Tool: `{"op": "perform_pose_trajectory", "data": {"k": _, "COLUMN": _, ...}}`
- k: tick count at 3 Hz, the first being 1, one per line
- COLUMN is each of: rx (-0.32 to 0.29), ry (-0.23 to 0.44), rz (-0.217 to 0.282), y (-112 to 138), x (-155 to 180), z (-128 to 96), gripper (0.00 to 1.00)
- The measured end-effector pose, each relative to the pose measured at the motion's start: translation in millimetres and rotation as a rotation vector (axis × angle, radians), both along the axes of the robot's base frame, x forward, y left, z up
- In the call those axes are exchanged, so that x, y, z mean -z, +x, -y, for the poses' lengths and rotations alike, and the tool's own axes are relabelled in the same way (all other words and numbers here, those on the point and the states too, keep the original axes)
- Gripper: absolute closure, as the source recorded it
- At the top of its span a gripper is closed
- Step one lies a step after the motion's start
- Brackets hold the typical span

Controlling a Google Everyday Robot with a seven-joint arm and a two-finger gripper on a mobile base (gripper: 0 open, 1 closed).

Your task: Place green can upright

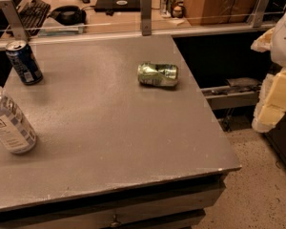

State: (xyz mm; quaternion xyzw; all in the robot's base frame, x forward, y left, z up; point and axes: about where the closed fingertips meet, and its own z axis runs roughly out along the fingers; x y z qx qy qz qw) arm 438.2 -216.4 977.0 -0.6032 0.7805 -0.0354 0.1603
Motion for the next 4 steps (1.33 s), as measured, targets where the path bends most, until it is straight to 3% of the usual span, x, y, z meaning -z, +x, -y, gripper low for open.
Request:
{"op": "perform_pose_trajectory", "data": {"k": 1, "rx": 0.000, "ry": 0.000, "rz": 0.000, "y": 0, "x": 0, "z": 0, "gripper": 0.00}}
{"op": "perform_pose_trajectory", "data": {"k": 3, "rx": -0.133, "ry": 0.038, "rz": 0.045, "y": 61, "x": 4, "z": -96, "gripper": 0.00}}
{"op": "perform_pose_trajectory", "data": {"k": 4, "rx": -0.156, "ry": 0.057, "rz": 0.022, "y": 94, "x": 36, "z": -151, "gripper": 0.00}}
